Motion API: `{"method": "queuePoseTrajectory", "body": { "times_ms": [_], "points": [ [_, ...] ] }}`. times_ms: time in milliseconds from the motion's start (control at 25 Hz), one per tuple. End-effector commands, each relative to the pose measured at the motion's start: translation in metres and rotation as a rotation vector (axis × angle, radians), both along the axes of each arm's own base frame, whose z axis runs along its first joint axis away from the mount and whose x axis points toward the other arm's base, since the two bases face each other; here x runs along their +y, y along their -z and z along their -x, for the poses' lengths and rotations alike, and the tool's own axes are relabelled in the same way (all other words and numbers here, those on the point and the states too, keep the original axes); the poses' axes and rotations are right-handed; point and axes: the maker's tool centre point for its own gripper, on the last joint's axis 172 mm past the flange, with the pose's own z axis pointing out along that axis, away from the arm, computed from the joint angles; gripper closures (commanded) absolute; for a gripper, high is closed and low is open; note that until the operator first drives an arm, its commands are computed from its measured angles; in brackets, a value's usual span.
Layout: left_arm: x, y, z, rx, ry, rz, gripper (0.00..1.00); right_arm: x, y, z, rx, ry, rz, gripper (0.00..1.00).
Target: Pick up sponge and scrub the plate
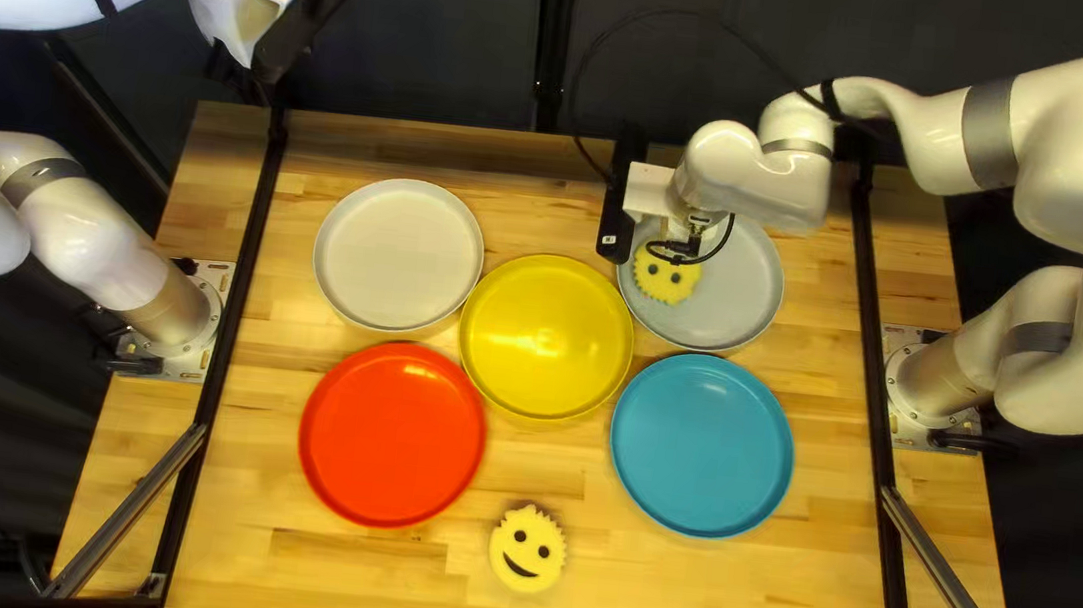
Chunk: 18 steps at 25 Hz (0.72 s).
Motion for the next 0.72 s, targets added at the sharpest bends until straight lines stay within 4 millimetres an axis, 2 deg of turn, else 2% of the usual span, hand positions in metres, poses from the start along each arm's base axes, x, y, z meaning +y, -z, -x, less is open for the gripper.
{"method": "queuePoseTrajectory", "body": {
  "times_ms": [40,240,720],
  "points": [
    [0.0,0.0,0.0,0.0,0.0,0.0,0.0,-0.022,0.004,0.001,0.0,0.018,0.0,1.0],
    [0.0,0.0,0.0,0.0,0.0,0.0,0.0,-0.023,0.004,0.003,-0.008,0.035,0.013,1.0],
    [0.0,0.0,0.0,0.0,0.0,0.0,0.0,0.035,0.004,0.013,-0.012,0.0,0.05,1.0]
  ]
}}
